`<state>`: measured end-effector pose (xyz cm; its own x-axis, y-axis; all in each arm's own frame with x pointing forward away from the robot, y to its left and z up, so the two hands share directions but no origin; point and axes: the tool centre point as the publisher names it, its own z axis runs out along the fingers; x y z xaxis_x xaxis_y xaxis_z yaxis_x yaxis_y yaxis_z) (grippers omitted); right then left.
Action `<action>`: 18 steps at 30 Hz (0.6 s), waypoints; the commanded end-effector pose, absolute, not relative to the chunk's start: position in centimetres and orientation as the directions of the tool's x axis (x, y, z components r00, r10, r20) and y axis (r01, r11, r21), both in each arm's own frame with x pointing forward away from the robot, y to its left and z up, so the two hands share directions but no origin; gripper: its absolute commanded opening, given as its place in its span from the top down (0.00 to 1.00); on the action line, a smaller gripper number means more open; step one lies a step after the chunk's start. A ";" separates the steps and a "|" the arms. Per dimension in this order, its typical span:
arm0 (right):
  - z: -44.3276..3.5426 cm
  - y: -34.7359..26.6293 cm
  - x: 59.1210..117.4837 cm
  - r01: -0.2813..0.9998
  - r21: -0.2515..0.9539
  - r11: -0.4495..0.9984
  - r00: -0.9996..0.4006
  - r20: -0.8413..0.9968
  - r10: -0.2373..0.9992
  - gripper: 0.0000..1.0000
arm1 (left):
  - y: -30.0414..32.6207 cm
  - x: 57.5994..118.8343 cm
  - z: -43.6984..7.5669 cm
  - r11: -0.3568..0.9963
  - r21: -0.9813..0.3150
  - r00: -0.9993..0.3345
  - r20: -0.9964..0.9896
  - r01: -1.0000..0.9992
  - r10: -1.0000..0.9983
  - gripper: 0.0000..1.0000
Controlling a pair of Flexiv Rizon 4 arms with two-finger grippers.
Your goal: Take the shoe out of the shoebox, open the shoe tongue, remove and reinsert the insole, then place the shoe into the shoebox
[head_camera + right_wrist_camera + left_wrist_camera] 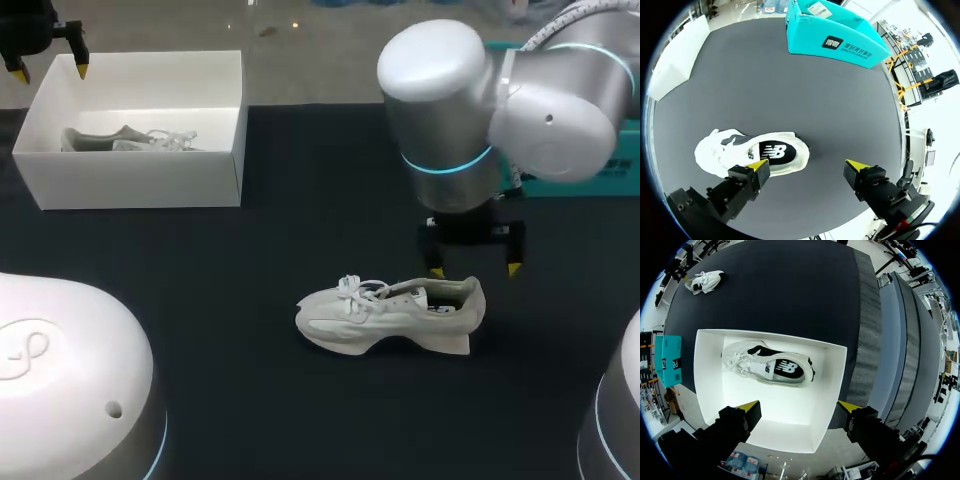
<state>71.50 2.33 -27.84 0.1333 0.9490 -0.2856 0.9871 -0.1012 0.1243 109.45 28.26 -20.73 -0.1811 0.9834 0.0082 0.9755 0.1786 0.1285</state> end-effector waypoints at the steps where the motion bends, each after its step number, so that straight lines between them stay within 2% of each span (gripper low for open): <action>1: -25.2 0.9 69.2 0.947 0.257 0.191 -0.170 -0.101 0.980 0.00 | 28.2 109.4 -20.7 0.179 0.130 -0.181 0.010 0.975 0.983 0.00; 4: -24.2 0.6 68.8 0.883 0.268 0.387 -0.385 -0.062 0.921 0.00 | 28.2 109.4 -20.7 0.179 0.130 -0.181 0.010 0.975 0.983 0.00; 8: -22.9 -1.4 67.9 0.730 0.263 0.630 -0.664 0.057 0.745 0.00 | 28.2 109.4 -20.7 0.179 0.130 -0.181 0.010 0.975 0.983 0.00; 9: -23.0 -2.1 68.0 0.706 0.258 0.660 -0.684 0.007 0.729 0.00 | 28.2 109.4 -20.7 0.179 0.130 -0.181 0.010 0.975 0.983 0.00; 18: -23.0 -2.1 68.0 0.706 0.258 0.660 -0.684 0.007 0.729 0.00 | 28.2 109.4 -20.7 0.179 0.130 -0.181 0.010 0.975 0.983 0.00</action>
